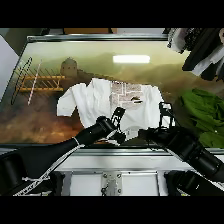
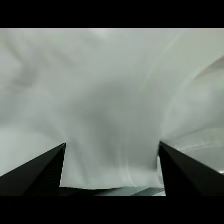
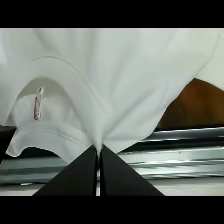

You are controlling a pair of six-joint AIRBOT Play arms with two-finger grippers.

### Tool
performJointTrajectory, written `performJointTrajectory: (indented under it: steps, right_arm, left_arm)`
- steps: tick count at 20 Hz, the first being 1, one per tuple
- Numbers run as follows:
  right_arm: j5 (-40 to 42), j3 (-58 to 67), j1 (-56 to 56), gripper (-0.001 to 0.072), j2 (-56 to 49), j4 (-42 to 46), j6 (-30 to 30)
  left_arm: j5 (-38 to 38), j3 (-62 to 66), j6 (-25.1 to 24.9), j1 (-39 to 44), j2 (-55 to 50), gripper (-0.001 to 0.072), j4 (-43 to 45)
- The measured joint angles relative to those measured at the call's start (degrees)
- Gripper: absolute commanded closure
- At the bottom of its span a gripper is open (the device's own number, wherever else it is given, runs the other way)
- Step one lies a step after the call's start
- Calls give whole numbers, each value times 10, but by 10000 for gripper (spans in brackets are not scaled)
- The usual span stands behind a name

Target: Fold the clothes and pants, and hang the long-sleeved shirts on hangers.

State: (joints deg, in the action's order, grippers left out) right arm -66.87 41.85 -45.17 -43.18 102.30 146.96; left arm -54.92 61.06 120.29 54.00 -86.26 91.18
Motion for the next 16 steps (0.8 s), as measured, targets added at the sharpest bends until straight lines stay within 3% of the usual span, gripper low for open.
performJointTrajectory:
  steps: [1,3,8,16]
  right_arm:
    - [0,5,0,695,2,0,-1]
    - [-1,13,0,695,3,-1,-6]
    - [-42,44,3,696,4,6,-44]
    - [-202,288,48,695,-6,2,-193]
  left_arm:
    - [-4,1,7,0,-1,106,11]
    - [-18,1,22,0,1,698,38]
    - [-57,17,32,0,47,690,99]
    - [-202,194,-60,25,240,691,90]
